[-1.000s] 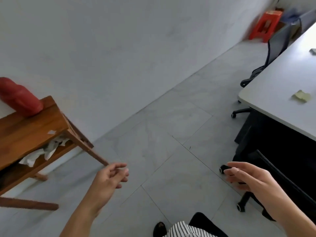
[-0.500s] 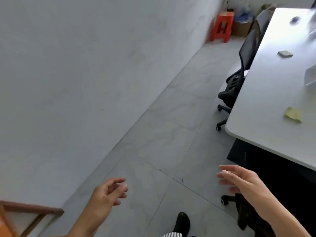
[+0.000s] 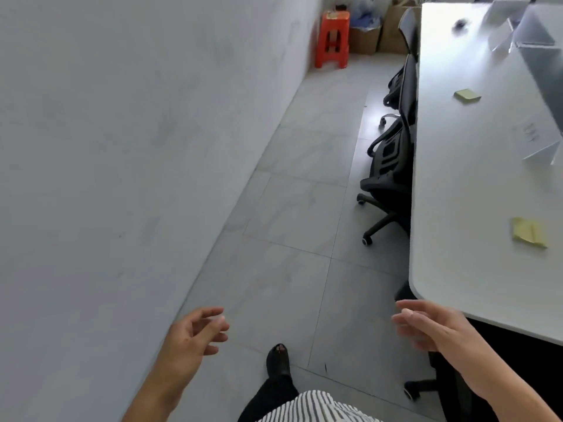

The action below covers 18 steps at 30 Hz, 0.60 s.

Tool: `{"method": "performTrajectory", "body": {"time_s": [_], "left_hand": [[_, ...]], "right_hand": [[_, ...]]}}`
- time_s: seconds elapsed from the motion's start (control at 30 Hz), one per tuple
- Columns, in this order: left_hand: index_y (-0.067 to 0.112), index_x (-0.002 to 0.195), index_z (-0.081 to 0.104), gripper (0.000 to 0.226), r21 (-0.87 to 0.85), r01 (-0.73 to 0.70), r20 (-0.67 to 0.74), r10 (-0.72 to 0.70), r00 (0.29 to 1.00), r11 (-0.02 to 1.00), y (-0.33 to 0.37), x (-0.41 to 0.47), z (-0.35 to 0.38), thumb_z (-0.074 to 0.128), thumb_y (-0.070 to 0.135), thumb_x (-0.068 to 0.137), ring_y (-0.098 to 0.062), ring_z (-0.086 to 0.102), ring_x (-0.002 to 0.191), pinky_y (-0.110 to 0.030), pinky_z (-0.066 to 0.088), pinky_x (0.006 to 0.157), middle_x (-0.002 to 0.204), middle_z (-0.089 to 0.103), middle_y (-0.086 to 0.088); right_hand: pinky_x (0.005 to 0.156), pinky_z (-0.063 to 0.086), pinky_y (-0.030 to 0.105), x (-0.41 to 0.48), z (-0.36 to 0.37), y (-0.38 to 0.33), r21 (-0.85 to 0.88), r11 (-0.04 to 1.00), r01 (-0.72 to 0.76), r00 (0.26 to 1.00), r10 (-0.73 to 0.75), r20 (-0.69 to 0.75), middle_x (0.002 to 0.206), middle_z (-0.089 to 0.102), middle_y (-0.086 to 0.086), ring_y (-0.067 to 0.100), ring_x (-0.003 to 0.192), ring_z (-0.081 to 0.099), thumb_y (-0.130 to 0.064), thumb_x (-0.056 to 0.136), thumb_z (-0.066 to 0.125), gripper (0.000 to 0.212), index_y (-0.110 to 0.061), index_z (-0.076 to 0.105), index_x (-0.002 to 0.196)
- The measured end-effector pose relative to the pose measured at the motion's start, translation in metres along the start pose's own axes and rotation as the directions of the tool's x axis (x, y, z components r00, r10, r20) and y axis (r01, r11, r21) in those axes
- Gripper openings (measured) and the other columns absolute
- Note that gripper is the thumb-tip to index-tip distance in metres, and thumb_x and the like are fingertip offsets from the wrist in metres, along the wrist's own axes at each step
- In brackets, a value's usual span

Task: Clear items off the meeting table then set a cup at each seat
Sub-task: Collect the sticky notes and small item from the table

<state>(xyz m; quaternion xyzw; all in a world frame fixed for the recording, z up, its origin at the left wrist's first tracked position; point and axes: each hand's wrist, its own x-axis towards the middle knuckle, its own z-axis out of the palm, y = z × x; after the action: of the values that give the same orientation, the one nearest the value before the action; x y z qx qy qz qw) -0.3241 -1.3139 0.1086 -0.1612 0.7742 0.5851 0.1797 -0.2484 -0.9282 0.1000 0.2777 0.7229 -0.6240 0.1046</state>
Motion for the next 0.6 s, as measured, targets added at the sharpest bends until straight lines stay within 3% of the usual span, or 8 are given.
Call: {"method": "performTrajectory", "body": {"time_s": [0.17, 0.33, 0.6], "left_hand": [[0.015, 0.104, 0.068, 0.013, 0.084, -0.067, 0.125, 0.056, 0.991, 0.994, 0.073, 0.097, 0.003, 0.062, 0.016, 0.093, -0.022, 0.072, 0.08, -0.032, 0.053, 0.069, 0.086, 0.076, -0.008], [0.023, 0.103, 0.068, 0.013, 0.182, -0.157, 0.361, 0.082, 0.929, 0.971, 0.147, 0.184, 0.056, 0.063, 0.021, 0.091, -0.016, 0.072, 0.081, -0.031, 0.053, 0.071, 0.089, 0.076, -0.001], [0.019, 0.101, 0.069, 0.012, 0.276, -0.18, 0.483, 0.026, 0.875, 0.944, 0.216, 0.283, 0.164, 0.064, 0.017, 0.091, -0.019, 0.072, 0.079, -0.03, 0.054, 0.069, 0.085, 0.076, -0.006]], "right_hand": [[0.077, 0.054, 0.04, 0.043, 0.011, -0.051, 0.079, 0.997, 0.021, 0.996, -0.014, -0.088, 0.095, 0.078, 0.003, 0.02, 0.085, 0.075, -0.017, 0.092, 0.06, 0.019, -0.017, 0.07, 0.108], [0.078, 0.056, 0.039, 0.088, 0.001, -0.069, 0.149, 0.989, 0.002, 0.979, 0.028, -0.201, 0.096, 0.078, 0.001, 0.018, 0.087, 0.074, -0.02, 0.092, 0.06, 0.019, -0.02, 0.069, 0.109], [0.077, 0.054, 0.037, 0.193, -0.058, -0.086, 0.236, 0.969, -0.068, 0.934, 0.145, -0.327, 0.093, 0.078, -0.002, 0.014, 0.083, 0.074, -0.022, 0.092, 0.062, 0.016, -0.022, 0.07, 0.106]]}}
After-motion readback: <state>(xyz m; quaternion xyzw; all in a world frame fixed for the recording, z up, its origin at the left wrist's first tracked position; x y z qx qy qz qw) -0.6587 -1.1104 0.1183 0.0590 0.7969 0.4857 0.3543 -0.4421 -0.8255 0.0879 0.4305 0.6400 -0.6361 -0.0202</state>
